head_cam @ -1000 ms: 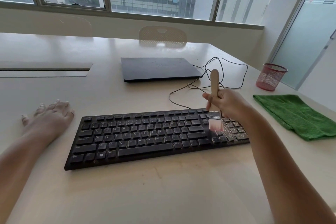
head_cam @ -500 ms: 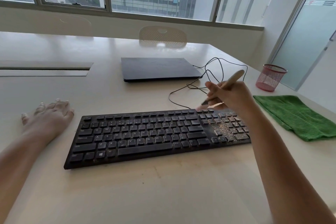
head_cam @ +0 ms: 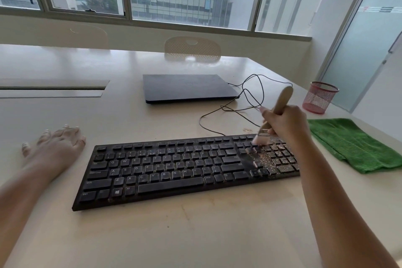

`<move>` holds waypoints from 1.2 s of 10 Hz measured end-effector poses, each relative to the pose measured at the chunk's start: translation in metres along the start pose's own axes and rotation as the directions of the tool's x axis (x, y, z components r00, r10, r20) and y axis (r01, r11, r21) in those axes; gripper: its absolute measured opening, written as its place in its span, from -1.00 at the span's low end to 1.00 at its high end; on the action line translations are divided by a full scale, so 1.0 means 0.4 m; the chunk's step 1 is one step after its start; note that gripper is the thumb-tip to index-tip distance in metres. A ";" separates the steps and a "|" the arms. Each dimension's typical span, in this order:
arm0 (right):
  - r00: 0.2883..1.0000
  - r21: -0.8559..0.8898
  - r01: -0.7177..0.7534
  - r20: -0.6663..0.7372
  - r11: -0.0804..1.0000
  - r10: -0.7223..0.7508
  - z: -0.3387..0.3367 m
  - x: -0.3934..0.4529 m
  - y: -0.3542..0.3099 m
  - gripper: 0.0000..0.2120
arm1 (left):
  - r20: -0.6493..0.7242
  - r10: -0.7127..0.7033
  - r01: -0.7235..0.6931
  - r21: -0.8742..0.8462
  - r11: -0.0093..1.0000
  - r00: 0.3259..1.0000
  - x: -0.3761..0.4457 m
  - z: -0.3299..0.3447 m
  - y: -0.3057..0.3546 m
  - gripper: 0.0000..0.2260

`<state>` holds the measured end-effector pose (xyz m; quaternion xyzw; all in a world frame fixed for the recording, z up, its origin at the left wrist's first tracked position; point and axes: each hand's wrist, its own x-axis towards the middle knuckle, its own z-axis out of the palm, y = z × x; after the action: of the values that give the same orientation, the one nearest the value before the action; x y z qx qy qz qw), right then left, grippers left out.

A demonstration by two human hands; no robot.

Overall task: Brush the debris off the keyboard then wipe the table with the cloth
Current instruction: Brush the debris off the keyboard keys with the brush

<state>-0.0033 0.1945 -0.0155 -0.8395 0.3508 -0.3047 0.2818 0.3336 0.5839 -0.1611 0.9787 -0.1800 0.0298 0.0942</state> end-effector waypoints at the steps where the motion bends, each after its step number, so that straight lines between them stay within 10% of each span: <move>1: 0.994 0.103 0.038 0.102 0.994 -0.048 0.013 -0.011 -0.024 -0.72 | -0.019 -0.015 0.014 -0.025 1.000 1.000 -0.006 -0.007 0.009 -0.42; 3: 0.972 -0.042 -0.096 0.211 0.994 0.103 -0.031 -0.004 -0.006 -0.74 | -0.048 -0.017 0.017 -0.007 1.000 0.999 -0.058 -0.050 0.065 -0.51; 12: 0.971 0.083 0.066 0.224 0.994 -0.083 -0.007 -0.038 -0.063 -0.72 | -0.007 -0.099 0.099 -0.017 0.995 0.995 -0.035 -0.045 0.053 -0.48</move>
<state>-0.0033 0.2203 -0.0012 -0.8701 0.2729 -0.2302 0.3397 0.3124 0.5728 -0.1412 0.9855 -0.1310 0.0273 0.1045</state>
